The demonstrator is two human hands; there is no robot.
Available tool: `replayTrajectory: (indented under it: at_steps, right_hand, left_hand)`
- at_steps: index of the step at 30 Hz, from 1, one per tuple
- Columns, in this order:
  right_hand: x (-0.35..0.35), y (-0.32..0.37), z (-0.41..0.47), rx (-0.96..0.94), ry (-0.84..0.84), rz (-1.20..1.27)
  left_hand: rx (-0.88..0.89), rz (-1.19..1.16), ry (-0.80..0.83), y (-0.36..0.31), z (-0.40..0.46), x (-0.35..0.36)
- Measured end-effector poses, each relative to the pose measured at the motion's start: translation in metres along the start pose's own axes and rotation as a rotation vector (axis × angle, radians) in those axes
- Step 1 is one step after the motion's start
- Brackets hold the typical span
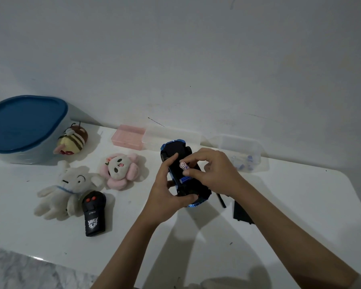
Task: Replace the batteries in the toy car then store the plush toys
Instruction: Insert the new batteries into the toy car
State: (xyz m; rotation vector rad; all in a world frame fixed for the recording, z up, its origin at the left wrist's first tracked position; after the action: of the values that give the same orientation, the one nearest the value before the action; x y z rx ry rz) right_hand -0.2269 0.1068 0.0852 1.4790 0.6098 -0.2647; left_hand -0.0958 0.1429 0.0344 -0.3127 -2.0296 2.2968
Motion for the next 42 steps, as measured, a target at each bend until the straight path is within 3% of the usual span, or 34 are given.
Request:
replayTrajectory:
  at_steps: [6,28,32,35,39,42]
  right_hand:
    - [0.005,0.0,0.001,-0.006,-0.005,-0.146]
    - [0.0,-0.007,0.009,0.127,-0.139,-0.115]
    - [-0.01,-0.005,0.007,0.15,-0.254,0.209]
    - [-0.019,-0.014,0.006,0.389,-0.349,0.49]
    - [-0.005,-0.028,0.001,0.679,-0.245,0.999]
    - [0.001,-0.036,0.0,0.809,-0.208,1.145]
  left_hand:
    - [-0.016,0.014,0.001,0.001,0.0,0.0]
    - [-0.019,-0.071,-0.058,-0.003,-0.004,0.0]
    - [-0.036,-0.079,-0.016,-0.001,-0.006,0.002]
    - [-0.06,-0.049,0.008,0.004,-0.01,0.005]
    - [-0.074,-0.033,0.021,0.007,-0.011,0.009]
    - [-0.076,-0.02,0.031,0.007,-0.01,0.01]
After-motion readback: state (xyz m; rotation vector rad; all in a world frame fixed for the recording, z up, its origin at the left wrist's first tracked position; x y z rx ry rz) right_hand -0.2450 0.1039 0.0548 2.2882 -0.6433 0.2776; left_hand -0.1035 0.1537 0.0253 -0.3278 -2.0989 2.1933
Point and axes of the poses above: each hand's wrist, its own z-axis towards the middle knuckle, its own x-axis out of the palm, y = z × x, the point moved 6 cm from there along z, towards the middle knuckle, and after that the axes turned 5 degrees about x, right-handed, at the moved point
